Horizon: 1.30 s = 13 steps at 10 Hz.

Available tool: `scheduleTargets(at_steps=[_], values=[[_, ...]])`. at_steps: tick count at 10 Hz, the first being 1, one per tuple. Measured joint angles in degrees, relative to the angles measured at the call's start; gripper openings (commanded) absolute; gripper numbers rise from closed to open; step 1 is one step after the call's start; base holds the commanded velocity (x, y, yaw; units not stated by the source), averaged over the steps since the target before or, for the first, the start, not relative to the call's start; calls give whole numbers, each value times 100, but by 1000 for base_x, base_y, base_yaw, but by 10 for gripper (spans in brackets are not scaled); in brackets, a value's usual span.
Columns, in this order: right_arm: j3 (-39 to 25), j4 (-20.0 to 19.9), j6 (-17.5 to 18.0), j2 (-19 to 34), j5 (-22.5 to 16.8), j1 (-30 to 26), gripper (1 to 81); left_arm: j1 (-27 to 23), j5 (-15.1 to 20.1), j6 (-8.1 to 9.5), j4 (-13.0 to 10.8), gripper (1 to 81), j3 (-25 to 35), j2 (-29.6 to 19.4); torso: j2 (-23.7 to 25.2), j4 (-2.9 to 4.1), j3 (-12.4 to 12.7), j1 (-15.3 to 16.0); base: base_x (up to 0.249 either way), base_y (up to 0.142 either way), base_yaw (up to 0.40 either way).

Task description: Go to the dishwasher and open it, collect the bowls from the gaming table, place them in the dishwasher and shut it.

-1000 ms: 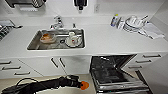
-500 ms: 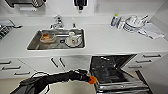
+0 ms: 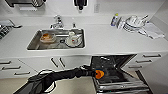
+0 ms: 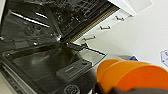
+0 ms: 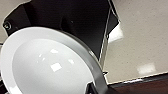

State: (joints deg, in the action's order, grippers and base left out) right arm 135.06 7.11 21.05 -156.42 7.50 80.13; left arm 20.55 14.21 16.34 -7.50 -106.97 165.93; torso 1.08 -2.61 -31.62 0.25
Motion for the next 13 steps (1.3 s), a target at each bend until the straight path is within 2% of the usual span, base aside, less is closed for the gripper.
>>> scheduleTargets(at_steps=[5,6,7,10,13], values=[[0,-2,0,-105,0,-33,10,-107,37,0,-18,10,-188,833,-2,0,0,2,0,0,0],[2,-2,0,-102,-1,-33,10,-110,63,-66,-84,811,-188,963,-4,0,0,2,0,0,0],[2,0,-2,-108,-4,-33,10,-107,127,17,-107,811,-193,1040,-4,0,0,2,0,0,0],[6,2,0,-117,-1,-30,10,-104,323,15,-129,811,-254,1097,-4,0,0,2,0,0,0],[-44,2,-2,-113,5,-83,10,174,424,11,-137,811,-127,568,-4,0,0,2,0,0,0]])
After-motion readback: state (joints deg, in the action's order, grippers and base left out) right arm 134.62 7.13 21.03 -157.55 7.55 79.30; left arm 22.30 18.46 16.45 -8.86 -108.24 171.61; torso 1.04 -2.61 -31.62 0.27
